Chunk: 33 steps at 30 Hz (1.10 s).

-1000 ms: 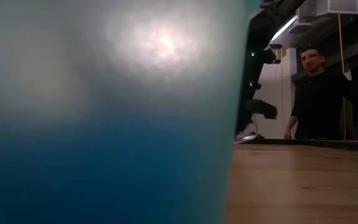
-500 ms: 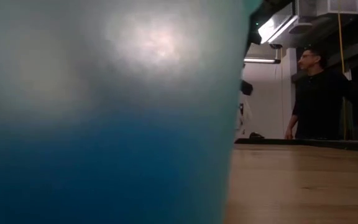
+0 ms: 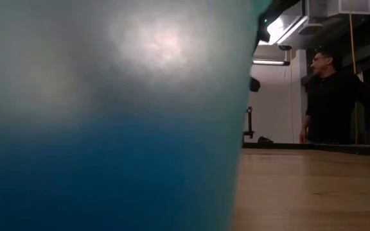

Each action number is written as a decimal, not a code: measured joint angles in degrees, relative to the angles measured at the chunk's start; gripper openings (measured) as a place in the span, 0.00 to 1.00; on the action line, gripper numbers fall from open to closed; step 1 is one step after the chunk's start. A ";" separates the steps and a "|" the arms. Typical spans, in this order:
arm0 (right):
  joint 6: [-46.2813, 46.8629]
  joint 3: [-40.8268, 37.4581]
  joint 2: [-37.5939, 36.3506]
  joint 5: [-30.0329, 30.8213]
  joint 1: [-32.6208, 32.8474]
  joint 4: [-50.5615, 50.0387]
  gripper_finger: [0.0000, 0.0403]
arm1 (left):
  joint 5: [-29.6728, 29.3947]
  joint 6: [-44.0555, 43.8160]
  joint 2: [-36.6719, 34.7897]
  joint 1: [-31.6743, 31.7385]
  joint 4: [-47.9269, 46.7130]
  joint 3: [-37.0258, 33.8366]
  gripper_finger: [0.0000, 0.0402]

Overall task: Pick & place jewel cases by type
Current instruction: Put the black cd case into the transparent bin

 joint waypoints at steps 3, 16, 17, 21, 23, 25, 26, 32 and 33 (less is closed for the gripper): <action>-0.04 0.00 -2.18 -0.02 1.80 -1.25 0.03 | -1.23 -0.85 0.00 -0.26 -0.04 0.00 0.02; 7.67 -19.97 -12.03 -0.48 3.78 11.22 0.02 | 1.21 -4.52 -0.54 -0.22 -0.71 -0.02 0.02; 7.61 -21.57 -11.97 -0.50 4.00 12.89 0.02 | 2.39 -4.54 -1.02 -0.13 -0.98 -0.02 0.02; 7.44 -25.60 -11.15 -2.21 4.20 18.53 0.02 | 5.30 -4.55 -2.98 -0.03 -0.86 -0.02 0.02; 7.72 -26.71 -10.19 -3.79 4.18 19.92 0.04 | 5.32 -5.16 -4.47 0.23 -0.93 -0.02 0.02; 7.69 -27.08 -8.86 -4.41 4.18 21.01 0.06 | 4.92 -5.81 -6.06 0.56 -1.83 -0.02 0.02; 7.69 -27.17 -8.24 -4.51 4.30 21.22 0.07 | 4.83 -5.73 -6.62 0.74 -1.97 -0.02 0.02; 7.45 -27.18 -3.78 -7.53 4.51 23.78 0.14 | 7.31 -4.42 -9.10 1.49 -4.04 -0.02 0.13; 7.46 -27.16 -3.50 -8.01 4.51 24.17 0.16 | 8.13 -4.45 -9.27 1.60 -4.19 -0.02 0.16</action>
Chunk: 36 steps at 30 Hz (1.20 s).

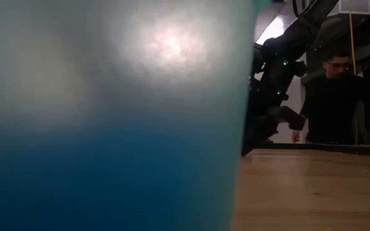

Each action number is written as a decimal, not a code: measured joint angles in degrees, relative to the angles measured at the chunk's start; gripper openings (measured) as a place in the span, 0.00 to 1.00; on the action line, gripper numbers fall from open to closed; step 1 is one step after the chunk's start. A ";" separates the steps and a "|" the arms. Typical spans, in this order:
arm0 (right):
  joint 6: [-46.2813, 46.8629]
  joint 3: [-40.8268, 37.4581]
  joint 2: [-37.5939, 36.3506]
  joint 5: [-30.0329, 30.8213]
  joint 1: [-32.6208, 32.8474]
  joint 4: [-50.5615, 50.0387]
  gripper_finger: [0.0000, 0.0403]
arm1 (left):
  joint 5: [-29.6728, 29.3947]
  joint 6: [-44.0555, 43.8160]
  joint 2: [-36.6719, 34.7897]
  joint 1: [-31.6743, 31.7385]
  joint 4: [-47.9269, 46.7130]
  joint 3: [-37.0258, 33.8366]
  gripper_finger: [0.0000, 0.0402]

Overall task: Pick & place jewel cases by type
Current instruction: Put the black cd case into the transparent bin

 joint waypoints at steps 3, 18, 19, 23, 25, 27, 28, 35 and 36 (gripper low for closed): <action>0.00 0.08 0.91 -0.94 -0.06 1.64 0.20 | 2.07 -0.42 -0.04 0.15 0.23 0.00 0.27; -0.17 0.10 3.09 -1.86 -0.01 8.23 0.24 | -0.56 -5.25 1.40 0.96 -2.97 0.00 0.61; -0.18 0.10 3.18 -1.86 0.00 8.27 0.24 | -0.83 -5.47 1.68 0.92 -3.00 0.00 0.62; -0.20 0.23 3.47 -2.67 -0.04 9.09 0.24 | -2.08 -6.07 3.23 0.97 -2.40 0.00 0.62; -0.24 0.54 3.54 -2.76 -0.04 8.91 0.24 | -1.97 -6.27 4.32 0.98 -1.67 0.00 0.62; -0.25 1.03 3.62 -2.87 -0.04 8.58 0.24 | -1.75 -7.02 5.48 0.96 -0.52 0.00 0.62; -0.32 1.28 3.69 -2.89 -0.04 8.47 0.24 | -1.73 -7.34 5.93 0.97 -0.29 0.00 0.62; -0.85 2.28 5.07 -3.30 0.00 8.85 0.24 | -1.83 -7.55 8.47 0.97 4.20 0.02 0.62; -0.83 2.34 5.33 -3.67 -0.02 8.82 0.24 | -1.79 -7.68 8.57 0.98 4.34 0.02 0.62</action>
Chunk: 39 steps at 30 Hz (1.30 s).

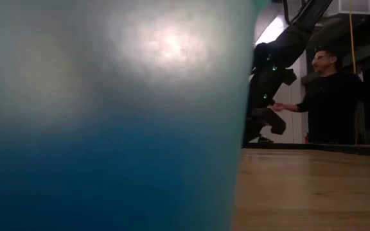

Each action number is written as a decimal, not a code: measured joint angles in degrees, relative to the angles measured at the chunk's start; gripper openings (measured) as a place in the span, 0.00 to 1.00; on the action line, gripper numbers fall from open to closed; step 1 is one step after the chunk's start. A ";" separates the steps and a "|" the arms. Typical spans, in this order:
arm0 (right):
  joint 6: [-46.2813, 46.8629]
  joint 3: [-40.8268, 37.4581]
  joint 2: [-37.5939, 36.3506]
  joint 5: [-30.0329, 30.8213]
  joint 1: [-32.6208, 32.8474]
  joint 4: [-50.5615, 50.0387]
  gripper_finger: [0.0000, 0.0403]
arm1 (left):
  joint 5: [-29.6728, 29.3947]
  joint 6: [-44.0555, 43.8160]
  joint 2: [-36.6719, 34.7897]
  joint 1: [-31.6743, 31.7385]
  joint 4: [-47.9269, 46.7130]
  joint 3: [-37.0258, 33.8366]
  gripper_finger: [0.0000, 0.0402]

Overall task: Pick & place jewel cases by type
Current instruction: Put the black cd case into the transparent bin

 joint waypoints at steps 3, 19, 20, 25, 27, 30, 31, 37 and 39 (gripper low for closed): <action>0.41 0.10 0.49 -1.19 -0.04 -0.15 0.24 | -0.11 -0.53 0.42 0.00 0.35 0.07 0.62; 0.41 -0.07 0.68 -2.27 0.01 1.42 0.03 | -0.10 -0.69 0.53 0.00 0.58 0.06 0.62; 0.39 -0.10 0.70 -2.28 0.01 1.63 0.03 | -0.01 -0.68 0.55 0.00 0.98 0.04 0.62; -0.20 -0.14 0.75 -2.32 0.01 2.65 0.01 | 0.44 -0.29 0.74 -0.01 3.53 -0.04 0.62; -0.71 -0.15 0.81 -2.32 0.01 2.98 0.02 | 0.44 -0.29 0.75 -0.02 3.42 -0.04 0.62; -0.86 -0.16 0.83 -2.33 -0.02 3.12 0.02 | 0.42 -0.65 1.09 0.00 3.45 -0.04 0.62; -0.90 -0.16 0.83 -2.35 -0.04 3.16 0.02 | 0.38 -0.78 1.12 0.00 3.42 -0.04 0.62; -0.90 -0.16 0.83 -2.36 -0.04 3.28 0.02 | 1.08 -1.54 4.47 0.03 7.02 0.09 0.62; -0.92 -0.16 0.83 -2.41 -0.04 3.25 0.02 | 1.49 -2.44 5.70 0.04 9.26 0.13 0.62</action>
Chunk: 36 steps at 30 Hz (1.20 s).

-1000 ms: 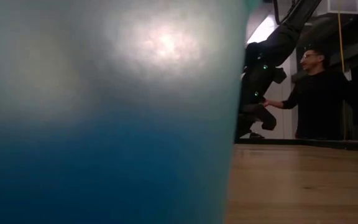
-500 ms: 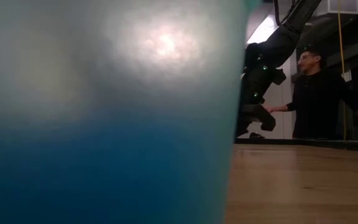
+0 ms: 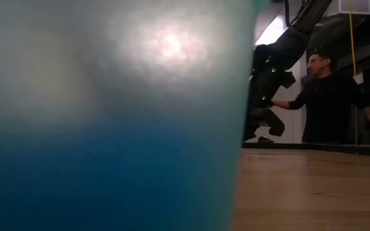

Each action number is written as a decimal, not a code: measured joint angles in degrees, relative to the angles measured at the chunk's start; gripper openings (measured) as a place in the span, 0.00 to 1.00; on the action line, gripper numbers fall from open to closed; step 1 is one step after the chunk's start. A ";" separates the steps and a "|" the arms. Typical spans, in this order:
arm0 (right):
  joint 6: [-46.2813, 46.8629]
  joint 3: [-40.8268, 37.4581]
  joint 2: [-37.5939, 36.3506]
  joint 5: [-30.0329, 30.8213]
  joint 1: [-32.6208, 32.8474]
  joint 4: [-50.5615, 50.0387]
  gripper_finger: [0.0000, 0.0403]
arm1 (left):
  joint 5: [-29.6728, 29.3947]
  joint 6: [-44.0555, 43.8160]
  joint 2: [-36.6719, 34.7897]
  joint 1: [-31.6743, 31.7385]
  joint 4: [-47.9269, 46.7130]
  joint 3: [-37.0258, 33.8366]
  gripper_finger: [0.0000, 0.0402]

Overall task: Pick & place jewel cases by type
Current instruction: Put the black cd case into the transparent bin

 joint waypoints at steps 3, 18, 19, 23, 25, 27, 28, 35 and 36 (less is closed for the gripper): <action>-0.01 -0.07 -0.11 -0.32 -0.02 -0.53 0.01 | -0.01 -0.34 1.44 0.00 2.93 -0.09 0.62; -0.01 0.07 1.77 -3.49 -1.18 -0.39 0.01 | -1.38 -0.55 1.49 -0.18 3.89 0.79 0.62; -0.01 0.09 1.79 -3.59 -1.22 -0.47 0.01 | -1.45 -0.13 1.47 -0.28 3.75 1.07 0.62; -0.01 0.10 1.79 -3.54 -1.20 -0.56 0.01 | -1.98 0.67 0.87 -0.55 3.23 1.60 0.62; -0.01 0.11 1.79 -3.50 -1.20 -0.58 0.01 | -1.96 0.67 0.36 -0.57 2.65 1.65 0.62; -0.01 0.13 1.79 -3.45 -1.20 -0.58 0.02 | -1.92 0.84 -0.62 -0.55 1.19 1.69 0.62; -0.01 0.15 1.81 -3.37 -1.20 -0.58 0.02 | -1.86 0.88 -1.18 -0.55 0.53 1.77 0.62; -0.20 0.15 1.81 -3.28 -1.18 -0.63 0.02 | -2.38 1.80 -4.10 -0.59 -0.94 1.86 0.62; -0.20 0.15 1.81 -3.26 -1.18 -0.65 0.02 | -2.45 1.82 -4.31 -0.59 -0.93 1.86 0.62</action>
